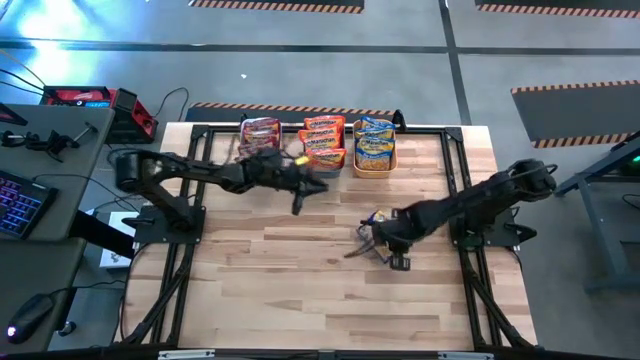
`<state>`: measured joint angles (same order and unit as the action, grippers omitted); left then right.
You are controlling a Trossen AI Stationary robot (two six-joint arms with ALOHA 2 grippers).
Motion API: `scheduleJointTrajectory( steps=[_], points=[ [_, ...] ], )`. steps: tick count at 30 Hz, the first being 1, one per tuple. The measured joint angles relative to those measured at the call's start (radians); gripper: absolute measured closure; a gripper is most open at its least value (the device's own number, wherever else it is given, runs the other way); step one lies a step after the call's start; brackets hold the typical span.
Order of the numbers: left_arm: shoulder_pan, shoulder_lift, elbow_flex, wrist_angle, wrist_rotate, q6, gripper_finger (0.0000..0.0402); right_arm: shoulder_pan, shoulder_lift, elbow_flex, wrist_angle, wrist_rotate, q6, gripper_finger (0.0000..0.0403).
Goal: Sort Maruchan noodles
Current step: Put the blue noodle pack into the yellow bin
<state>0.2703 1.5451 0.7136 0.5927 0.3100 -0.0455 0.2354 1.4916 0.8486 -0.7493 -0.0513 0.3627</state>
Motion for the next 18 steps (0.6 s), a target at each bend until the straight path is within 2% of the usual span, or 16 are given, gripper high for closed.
scheduleJointTrajectory(
  steps=[5,10,14,18],
  points=[
    [-0.064,0.162,0.143,-0.057,0.003,-0.060,0.0352,0.106,-0.062,-0.029,-0.004,0.127,0.115,0.0403],
    [-0.106,0.307,0.303,-0.176,0.016,-0.142,0.0312,0.202,-0.186,-0.087,0.013,0.284,0.215,0.0403],
    [-0.126,0.408,0.425,-0.275,0.014,-0.179,0.0272,0.235,-0.281,-0.167,0.050,0.338,0.276,0.0403],
    [-0.132,0.497,0.513,-0.298,0.022,-0.241,0.0241,0.239,-0.343,-0.233,0.108,0.361,0.292,0.0403]
  ],
)
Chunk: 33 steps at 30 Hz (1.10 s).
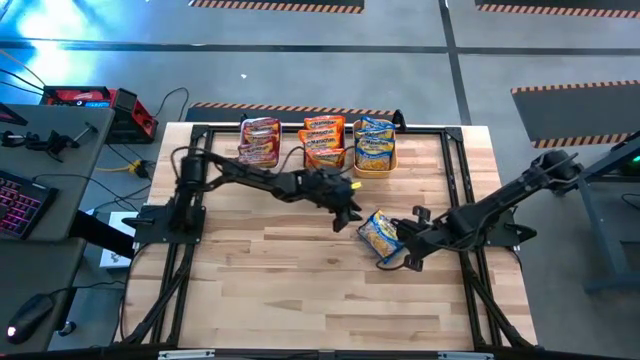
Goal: Sort Maruchan noodles
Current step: Put the blue noodle pack into the yellow bin
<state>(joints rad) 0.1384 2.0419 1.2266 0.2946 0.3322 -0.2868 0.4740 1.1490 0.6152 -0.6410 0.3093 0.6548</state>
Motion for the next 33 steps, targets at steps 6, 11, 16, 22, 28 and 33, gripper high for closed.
scheduleJointTrajectory(
  steps=[6,11,16,22,28,33],
  points=[
    [-0.009,0.122,0.105,-0.025,0.051,-0.017,0.0234,0.000,-0.018,-0.053,0.051,0.025,-0.009,0.0403],
    [-0.011,0.189,0.169,-0.064,0.049,-0.015,0.0238,0.000,-0.018,-0.076,0.071,0.031,-0.008,0.0403],
    [-0.023,0.196,0.177,-0.064,0.041,0.069,0.0236,0.001,-0.026,-0.076,0.058,-0.103,0.102,0.0403],
    [-0.038,0.196,0.178,-0.067,0.041,0.112,0.0244,0.080,-0.036,-0.075,-0.154,-0.128,0.563,0.0402],
    [-0.047,0.196,0.178,-0.060,0.040,0.147,0.0262,0.163,-0.036,-0.075,-0.168,-0.061,0.901,0.0402],
    [-0.050,0.196,0.178,-0.062,0.023,0.150,0.0280,0.175,-0.036,-0.075,-0.218,-0.028,1.083,0.0402]
  ],
)
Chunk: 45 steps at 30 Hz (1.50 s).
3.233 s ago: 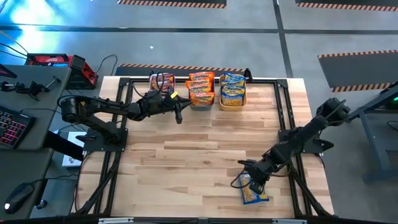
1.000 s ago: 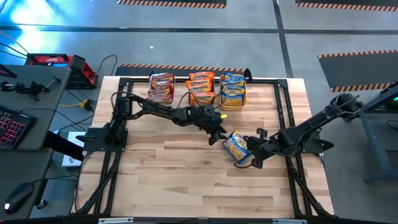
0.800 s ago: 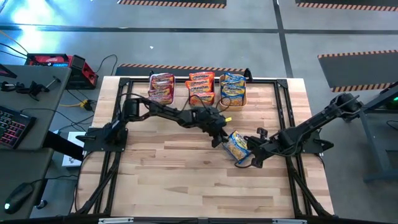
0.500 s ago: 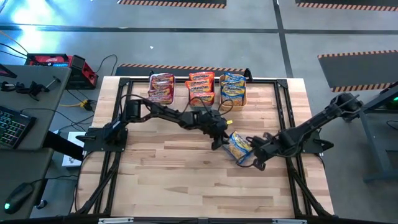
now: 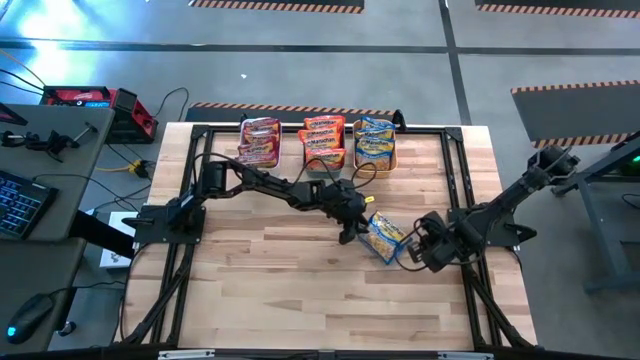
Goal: Sort Maruchan noodles
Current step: Put the blue noodle pack into the yellow bin
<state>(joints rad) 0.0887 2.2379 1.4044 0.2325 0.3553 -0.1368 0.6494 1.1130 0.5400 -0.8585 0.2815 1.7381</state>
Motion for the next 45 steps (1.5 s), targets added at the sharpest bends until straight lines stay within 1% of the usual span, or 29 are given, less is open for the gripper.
scheduleJointTrajectory(
  steps=[2,4,6,8,10,13,16,19,22,26,28,30,32,34,37,41,45],
  points=[
    [0.000,0.000,0.000,-0.003,-0.002,-0.007,0.0287,-0.001,0.000,0.000,-0.034,0.000,0.033,0.0402],
    [0.000,0.000,0.000,-0.002,-0.006,-0.007,0.0296,0.000,0.000,-0.011,-0.012,0.012,0.043,0.0402],
    [0.000,0.000,0.000,-0.003,-0.018,-0.006,0.0307,0.000,0.000,-0.066,0.105,0.020,0.043,0.0402],
    [0.001,0.000,0.000,-0.004,-0.034,-0.004,0.0318,0.000,0.000,-0.139,0.263,0.035,0.043,0.0402],
    [0.001,0.000,0.000,-0.004,-0.038,0.001,0.0329,0.000,0.000,-0.206,0.407,0.069,0.046,0.0402],
    [0.001,0.000,0.000,-0.005,-0.038,0.000,0.0342,0.001,-0.002,-0.266,0.559,0.135,0.044,0.0402],
    [0.000,0.000,0.000,-0.013,-0.038,0.000,0.0352,0.000,-0.001,-0.299,0.651,0.163,0.020,0.0400],
    [0.000,0.000,0.000,-0.017,-0.038,0.000,0.0359,0.000,-0.001,-0.327,0.723,0.186,0.010,0.0379],
    [0.000,0.000,0.000,-0.019,-0.043,0.001,0.0362,-0.001,-0.003,-0.338,0.763,0.187,0.011,0.0339],
    [0.000,0.013,0.000,-0.001,-0.044,0.000,0.0363,0.000,-0.023,-0.340,0.776,0.184,0.007,0.0275],
    [0.000,0.030,-0.001,0.008,-0.043,-0.009,0.0363,0.004,-0.045,-0.340,0.771,0.200,0.008,0.0247],
    [-0.001,0.051,0.000,0.027,-0.035,-0.023,0.0363,0.006,-0.065,-0.340,0.753,0.236,0.011,0.0224],
    [-0.002,0.064,0.001,0.045,-0.019,-0.041,0.0363,0.006,-0.069,-0.340,0.727,0.265,0.024,0.0208],
    [-0.002,0.070,0.001,0.058,-0.002,-0.048,0.0363,0.002,-0.069,-0.340,0.698,0.293,0.045,0.0200],
    [-0.003,0.071,0.001,0.058,-0.005,-0.039,0.0363,-0.006,-0.069,-0.340,0.688,0.341,0.060,0.0197],
    [-0.003,0.071,0.001,0.060,-0.005,-0.036,0.0363,0.009,-0.107,-0.340,0.682,0.306,0.029,0.0198],
    [-0.005,0.071,0.001,0.057,-0.004,-0.025,0.0363,0.027,-0.191,-0.340,0.575,0.306,0.016,0.0198]
  ],
)
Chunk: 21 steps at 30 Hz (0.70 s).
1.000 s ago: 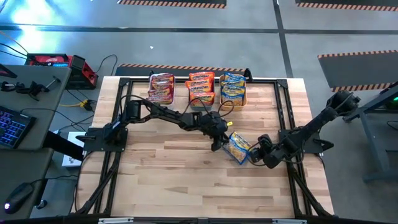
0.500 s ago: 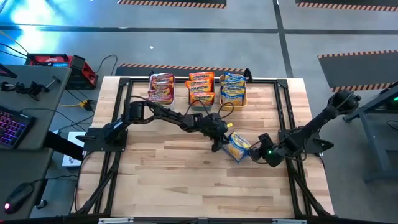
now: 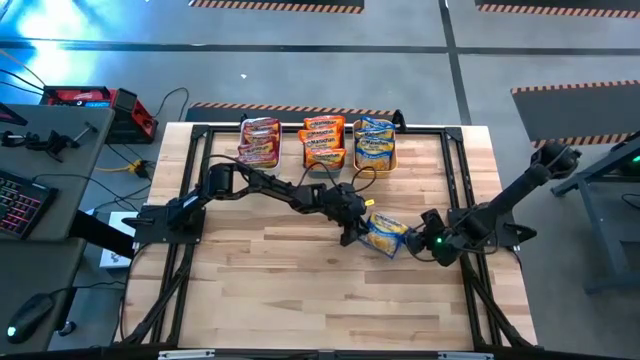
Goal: Sort Maruchan noodles
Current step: Put the blue noodle pack into the yellow bin
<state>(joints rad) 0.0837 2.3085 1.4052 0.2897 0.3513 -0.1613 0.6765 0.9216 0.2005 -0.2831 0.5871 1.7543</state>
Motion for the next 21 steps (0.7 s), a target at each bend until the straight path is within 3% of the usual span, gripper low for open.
scheduleJointTrajectory(
  steps=[10,21],
  points=[
    [0.000,0.000,0.000,-0.005,0.002,0.026,0.0363,0.000,-0.184,0.000,-0.080,0.084,-0.032,0.0198],
    [0.001,0.000,-0.001,-0.006,0.004,0.072,0.0363,-0.024,-0.199,0.000,-0.100,0.090,-0.035,0.0199]
  ],
)
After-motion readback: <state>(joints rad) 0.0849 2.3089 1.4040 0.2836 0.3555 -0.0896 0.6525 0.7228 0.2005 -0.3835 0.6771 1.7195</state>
